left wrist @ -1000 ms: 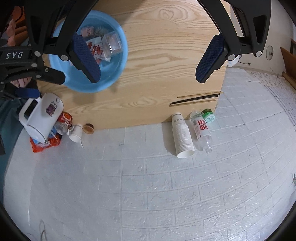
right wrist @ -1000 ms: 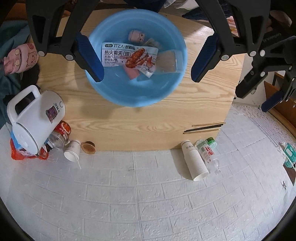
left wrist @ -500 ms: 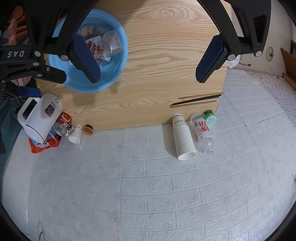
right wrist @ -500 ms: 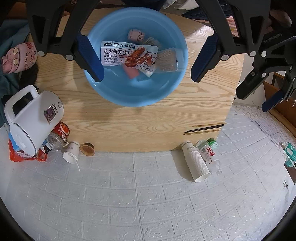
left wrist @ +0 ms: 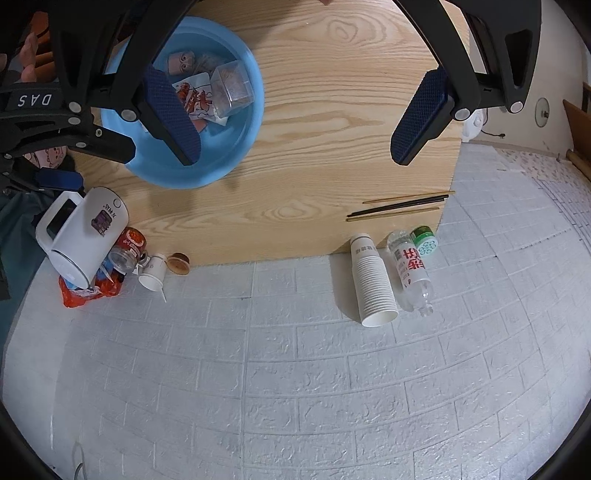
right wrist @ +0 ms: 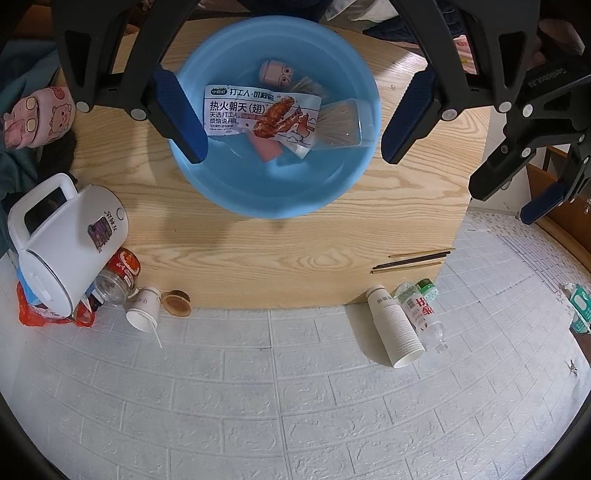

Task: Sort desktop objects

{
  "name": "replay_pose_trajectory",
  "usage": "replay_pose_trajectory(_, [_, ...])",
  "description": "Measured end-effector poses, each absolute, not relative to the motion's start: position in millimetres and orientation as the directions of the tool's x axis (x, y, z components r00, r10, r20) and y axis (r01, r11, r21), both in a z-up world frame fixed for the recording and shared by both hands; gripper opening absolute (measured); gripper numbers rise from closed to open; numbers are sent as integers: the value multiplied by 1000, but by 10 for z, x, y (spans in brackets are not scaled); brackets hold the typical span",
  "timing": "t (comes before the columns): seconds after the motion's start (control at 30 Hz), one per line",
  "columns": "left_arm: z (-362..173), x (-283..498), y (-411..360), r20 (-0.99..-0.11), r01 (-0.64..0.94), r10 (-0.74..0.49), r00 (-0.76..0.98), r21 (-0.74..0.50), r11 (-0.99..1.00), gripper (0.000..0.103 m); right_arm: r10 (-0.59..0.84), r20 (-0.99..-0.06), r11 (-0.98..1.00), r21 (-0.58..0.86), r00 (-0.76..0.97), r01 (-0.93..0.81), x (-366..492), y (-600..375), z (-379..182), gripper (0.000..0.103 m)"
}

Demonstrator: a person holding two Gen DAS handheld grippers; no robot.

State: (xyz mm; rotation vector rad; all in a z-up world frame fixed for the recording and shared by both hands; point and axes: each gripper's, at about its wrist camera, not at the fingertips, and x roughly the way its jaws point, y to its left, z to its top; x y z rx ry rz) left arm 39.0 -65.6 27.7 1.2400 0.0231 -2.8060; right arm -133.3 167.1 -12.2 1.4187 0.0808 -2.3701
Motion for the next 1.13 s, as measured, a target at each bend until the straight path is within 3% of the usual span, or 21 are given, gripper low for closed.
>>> replay_pose_trajectory(1.13, [304,449,-443,-714,54,-54,-698,23,-998,103,-279,-865,-932,139,-417,335,-1358,1822,-178,96])
